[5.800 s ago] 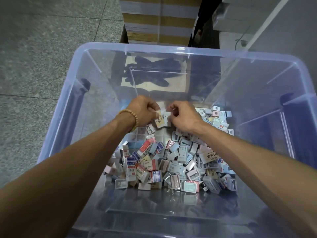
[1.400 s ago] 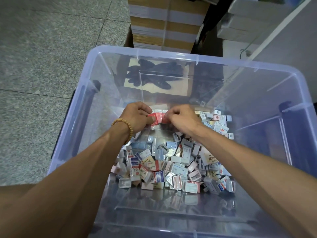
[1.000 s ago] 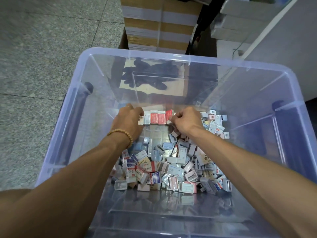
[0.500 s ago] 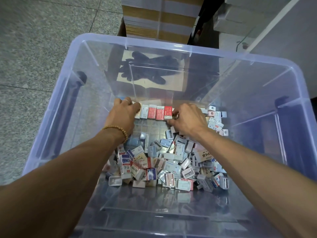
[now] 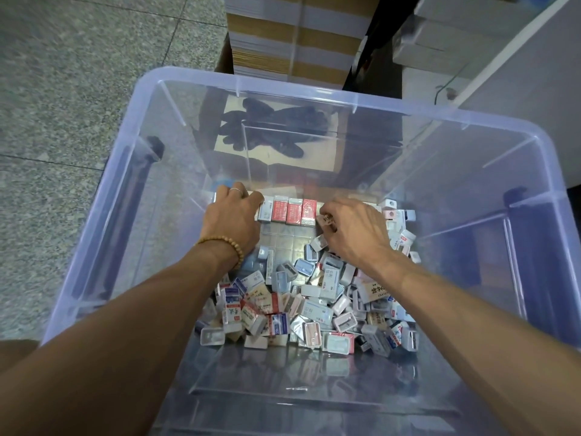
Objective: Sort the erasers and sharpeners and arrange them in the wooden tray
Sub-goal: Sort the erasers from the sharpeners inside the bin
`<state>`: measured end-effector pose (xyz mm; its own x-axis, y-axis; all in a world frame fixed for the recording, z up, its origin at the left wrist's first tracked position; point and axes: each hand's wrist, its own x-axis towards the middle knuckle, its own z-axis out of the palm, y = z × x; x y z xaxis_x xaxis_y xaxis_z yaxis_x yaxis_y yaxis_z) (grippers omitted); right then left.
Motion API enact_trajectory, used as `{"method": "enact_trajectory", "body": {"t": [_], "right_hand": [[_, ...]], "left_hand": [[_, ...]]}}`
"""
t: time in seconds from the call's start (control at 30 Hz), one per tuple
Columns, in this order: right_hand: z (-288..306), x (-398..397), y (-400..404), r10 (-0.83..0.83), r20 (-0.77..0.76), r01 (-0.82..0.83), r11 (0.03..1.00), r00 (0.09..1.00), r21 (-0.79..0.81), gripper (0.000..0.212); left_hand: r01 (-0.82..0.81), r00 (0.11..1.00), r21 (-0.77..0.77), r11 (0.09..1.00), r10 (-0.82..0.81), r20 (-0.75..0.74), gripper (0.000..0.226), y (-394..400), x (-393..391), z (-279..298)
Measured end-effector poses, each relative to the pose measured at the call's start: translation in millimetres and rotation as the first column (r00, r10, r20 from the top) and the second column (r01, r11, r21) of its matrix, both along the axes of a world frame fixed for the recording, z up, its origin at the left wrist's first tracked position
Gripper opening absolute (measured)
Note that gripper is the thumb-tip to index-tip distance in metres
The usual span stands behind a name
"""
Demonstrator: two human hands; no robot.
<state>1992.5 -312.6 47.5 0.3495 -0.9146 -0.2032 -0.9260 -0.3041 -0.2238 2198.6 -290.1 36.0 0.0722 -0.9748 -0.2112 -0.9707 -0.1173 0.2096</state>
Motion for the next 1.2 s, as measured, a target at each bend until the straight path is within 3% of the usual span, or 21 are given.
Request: {"method": "enact_trajectory", "body": {"t": [0.1,0.23,0.5,0.9,1.0,1.2], "right_hand": [[2.1,-6.2,0.5,-0.078,0.049,0.082,0.993,0.996,-0.079,0.023],[3.9,-0.6,3.1,-0.117,-0.161,0.110,0.993,0.980,-0.053,0.045],[-12.7,-1.9,15.9,-0.098,-0.139,0.079,0.988,0.985,-0.135,0.018],[-10.9,-0.3,9.1,0.013,0.003,-0.012,0.997,1.000,-0.079,0.027],[-13.4,5.4,6.1,0.029,-0.027,-0.031,0.998,0.999,-0.063,0.039],[-19.0,12.0,-3.8,0.083,-0.026,-0.085,0.993,0.996,-0.079,0.033]], "left_hand": [[0.004,1.000,-0.004,1.000,-0.004,0.003,0.040,1.2,-0.3,0.9],[0.020,1.000,0.011,1.000,-0.020,0.007,0.039,3.2,-2.0,1.4],[0.020,1.000,0.018,1.000,-0.020,0.003,0.036,5.1,-1.5,6.3],[0.034,0.999,0.007,0.999,-0.034,0.035,0.046,4.8,-2.7,1.2],[0.051,0.996,-0.010,0.999,-0.050,0.071,0.050,5.1,-5.3,-1.7],[0.029,0.997,-0.026,0.999,-0.027,0.076,0.046,-5.0,-9.7,-3.1]]}}
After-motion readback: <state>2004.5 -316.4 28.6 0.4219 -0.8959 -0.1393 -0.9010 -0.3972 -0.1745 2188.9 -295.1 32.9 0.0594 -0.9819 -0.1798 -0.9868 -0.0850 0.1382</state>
